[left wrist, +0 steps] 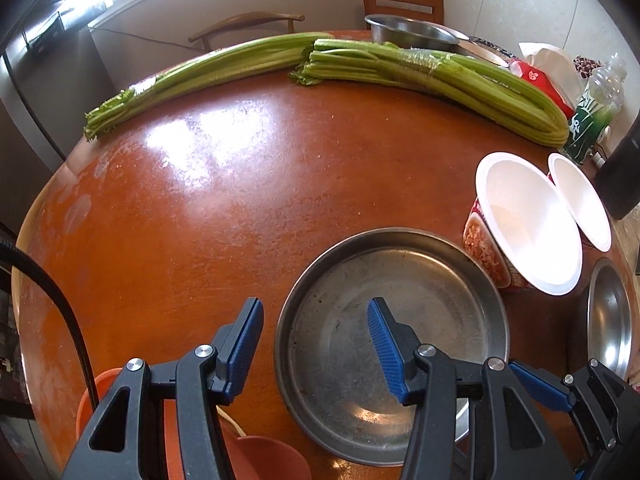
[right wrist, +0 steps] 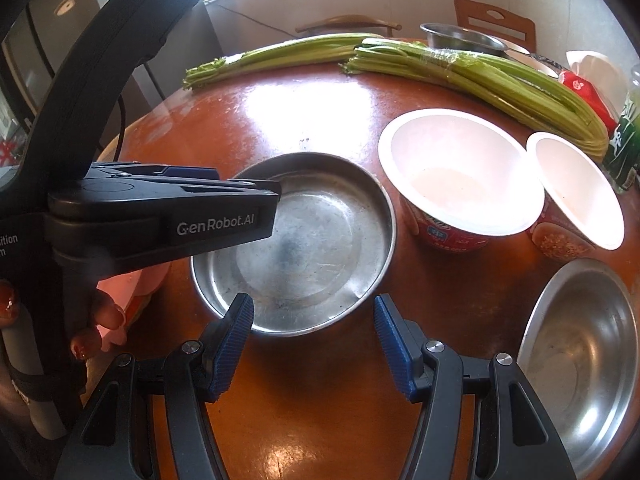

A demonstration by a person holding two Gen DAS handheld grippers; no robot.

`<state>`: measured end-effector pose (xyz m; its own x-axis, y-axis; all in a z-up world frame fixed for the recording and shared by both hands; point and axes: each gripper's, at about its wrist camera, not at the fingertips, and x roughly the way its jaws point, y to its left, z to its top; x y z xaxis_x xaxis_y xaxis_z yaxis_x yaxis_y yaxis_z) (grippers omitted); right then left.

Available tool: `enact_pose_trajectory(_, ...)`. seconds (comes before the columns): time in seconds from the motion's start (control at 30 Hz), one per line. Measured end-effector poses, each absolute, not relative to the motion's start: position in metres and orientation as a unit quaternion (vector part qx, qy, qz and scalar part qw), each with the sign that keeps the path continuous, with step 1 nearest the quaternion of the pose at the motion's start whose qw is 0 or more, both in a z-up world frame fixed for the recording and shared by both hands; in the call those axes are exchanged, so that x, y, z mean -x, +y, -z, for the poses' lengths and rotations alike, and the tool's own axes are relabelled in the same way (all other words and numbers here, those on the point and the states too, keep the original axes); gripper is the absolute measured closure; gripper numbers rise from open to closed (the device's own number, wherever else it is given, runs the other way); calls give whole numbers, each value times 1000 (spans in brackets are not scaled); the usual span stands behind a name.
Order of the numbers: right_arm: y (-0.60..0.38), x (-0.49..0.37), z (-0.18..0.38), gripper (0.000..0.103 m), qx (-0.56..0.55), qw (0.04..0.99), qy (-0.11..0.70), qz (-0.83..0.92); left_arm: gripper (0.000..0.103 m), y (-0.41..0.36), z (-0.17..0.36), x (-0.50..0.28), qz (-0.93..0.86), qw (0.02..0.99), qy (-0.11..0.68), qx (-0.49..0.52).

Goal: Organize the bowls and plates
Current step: 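Lift the silver tray with the left gripper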

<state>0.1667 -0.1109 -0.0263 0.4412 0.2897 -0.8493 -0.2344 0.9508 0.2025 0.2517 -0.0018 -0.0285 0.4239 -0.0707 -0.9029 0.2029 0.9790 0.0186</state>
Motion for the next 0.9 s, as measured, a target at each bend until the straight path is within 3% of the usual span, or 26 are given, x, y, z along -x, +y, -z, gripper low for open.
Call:
enact_pose_trajectory(0.3, -108, -172, 35, 39, -29, 847, 508, -153, 49, 0, 41, -254, 93, 830, 549, -39)
enact_pose_trajectory(0.47, -106, -172, 34, 32, -33, 849, 502, -159, 49, -1, 41, -253, 90, 833, 544, -44)
enact_pose_trajectory(0.9, -107, -153, -1, 32, -45, 870, 455, -186, 49, 13, 1, -235, 90, 864, 495, -23)
